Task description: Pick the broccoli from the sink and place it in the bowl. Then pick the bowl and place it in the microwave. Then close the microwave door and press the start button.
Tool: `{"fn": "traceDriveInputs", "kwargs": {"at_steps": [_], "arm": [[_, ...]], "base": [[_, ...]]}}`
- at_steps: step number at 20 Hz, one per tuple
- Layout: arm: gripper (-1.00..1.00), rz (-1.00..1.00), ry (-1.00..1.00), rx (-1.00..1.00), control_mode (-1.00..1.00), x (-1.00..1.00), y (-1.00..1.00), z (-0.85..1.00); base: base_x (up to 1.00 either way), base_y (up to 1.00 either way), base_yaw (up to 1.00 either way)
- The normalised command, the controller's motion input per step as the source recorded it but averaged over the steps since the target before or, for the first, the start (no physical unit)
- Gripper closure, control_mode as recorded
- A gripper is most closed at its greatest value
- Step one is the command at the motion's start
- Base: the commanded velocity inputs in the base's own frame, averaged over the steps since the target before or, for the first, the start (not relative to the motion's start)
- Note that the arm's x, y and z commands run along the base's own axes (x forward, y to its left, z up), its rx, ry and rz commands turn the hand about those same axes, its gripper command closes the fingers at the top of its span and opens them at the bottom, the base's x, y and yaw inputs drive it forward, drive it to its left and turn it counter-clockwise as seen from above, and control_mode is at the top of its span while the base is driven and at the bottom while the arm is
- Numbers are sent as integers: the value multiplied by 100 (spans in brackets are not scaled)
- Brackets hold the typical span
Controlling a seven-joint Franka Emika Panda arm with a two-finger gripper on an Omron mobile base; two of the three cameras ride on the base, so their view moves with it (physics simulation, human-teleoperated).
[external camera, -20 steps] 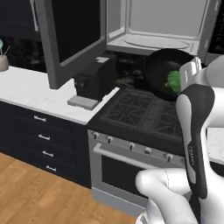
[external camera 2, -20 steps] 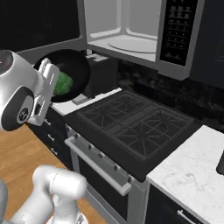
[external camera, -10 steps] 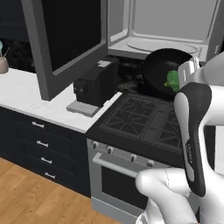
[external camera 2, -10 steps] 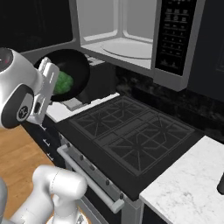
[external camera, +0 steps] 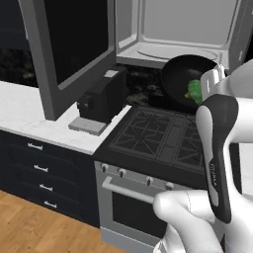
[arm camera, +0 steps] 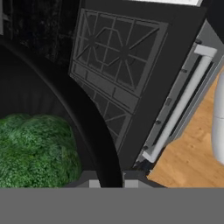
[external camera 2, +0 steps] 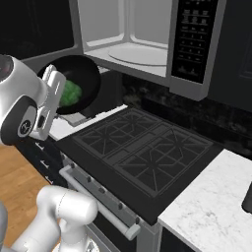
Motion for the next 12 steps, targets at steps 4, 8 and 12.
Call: {"fn": "traceDriveInputs", "kwargs": {"at_steps": [4, 8, 12], "arm": [[100, 0, 0, 0, 100, 0, 0, 0], [100, -2, -3, 0, -100, 9, 14, 22], [100, 0, -17, 0, -100, 42, 2, 57]], "base": [[22, 1, -12], [1, 2, -1], [0, 0, 0]]}}
